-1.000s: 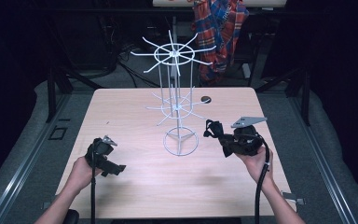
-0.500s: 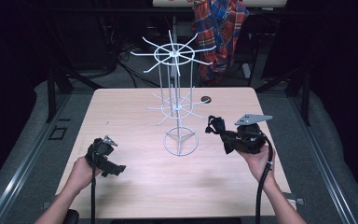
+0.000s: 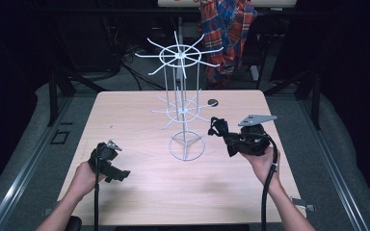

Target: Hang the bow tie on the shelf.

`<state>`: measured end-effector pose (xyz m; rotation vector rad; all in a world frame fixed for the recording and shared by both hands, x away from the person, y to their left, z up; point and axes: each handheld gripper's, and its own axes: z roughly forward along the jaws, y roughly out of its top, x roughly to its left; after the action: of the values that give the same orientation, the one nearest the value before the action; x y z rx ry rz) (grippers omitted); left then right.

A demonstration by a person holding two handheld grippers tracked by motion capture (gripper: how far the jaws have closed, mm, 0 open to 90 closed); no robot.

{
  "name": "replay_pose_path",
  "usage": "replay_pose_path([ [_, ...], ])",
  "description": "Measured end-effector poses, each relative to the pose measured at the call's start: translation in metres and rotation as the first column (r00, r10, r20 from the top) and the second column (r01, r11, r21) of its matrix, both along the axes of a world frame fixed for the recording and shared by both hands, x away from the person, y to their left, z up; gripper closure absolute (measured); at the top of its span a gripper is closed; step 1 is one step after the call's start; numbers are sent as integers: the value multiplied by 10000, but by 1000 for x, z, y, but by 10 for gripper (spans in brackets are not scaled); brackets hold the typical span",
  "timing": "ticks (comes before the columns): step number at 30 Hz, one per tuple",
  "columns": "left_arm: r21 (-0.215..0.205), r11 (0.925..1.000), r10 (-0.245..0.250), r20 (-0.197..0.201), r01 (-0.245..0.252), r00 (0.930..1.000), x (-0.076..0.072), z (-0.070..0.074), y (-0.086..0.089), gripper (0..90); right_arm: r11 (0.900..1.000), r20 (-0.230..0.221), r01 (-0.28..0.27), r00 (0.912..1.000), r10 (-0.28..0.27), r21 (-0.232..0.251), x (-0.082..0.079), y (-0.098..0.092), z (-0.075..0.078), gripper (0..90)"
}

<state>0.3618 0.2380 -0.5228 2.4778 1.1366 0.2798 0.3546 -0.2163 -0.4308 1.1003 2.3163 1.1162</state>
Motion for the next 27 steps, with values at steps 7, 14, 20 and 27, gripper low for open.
replay_pose_path([
  [7, -14, 10000, -23, -7, 23, 10000, -1, 0, 1, 16, 10000, -89, 4, 10000, -4, 11, 5, 3, -1, 734],
  [14, -6, 10000, 27, -46, -27, 10000, -3, 0, 3, 16, 10000, -203, 10, 9998, -9, 25, 8, 3, -2, 733],
  [20, -18, 9996, 268, -26, -268, 9996, -7, 0, 10, 16, 9999, -255, -141, 9996, 143, 56, 14, 8, -3, 733],
  [27, -18, 9987, 501, -39, -501, 9987, -13, 0, 18, 16, 9996, -265, -264, 9993, 266, 53, 19, 14, -4, 733],
])
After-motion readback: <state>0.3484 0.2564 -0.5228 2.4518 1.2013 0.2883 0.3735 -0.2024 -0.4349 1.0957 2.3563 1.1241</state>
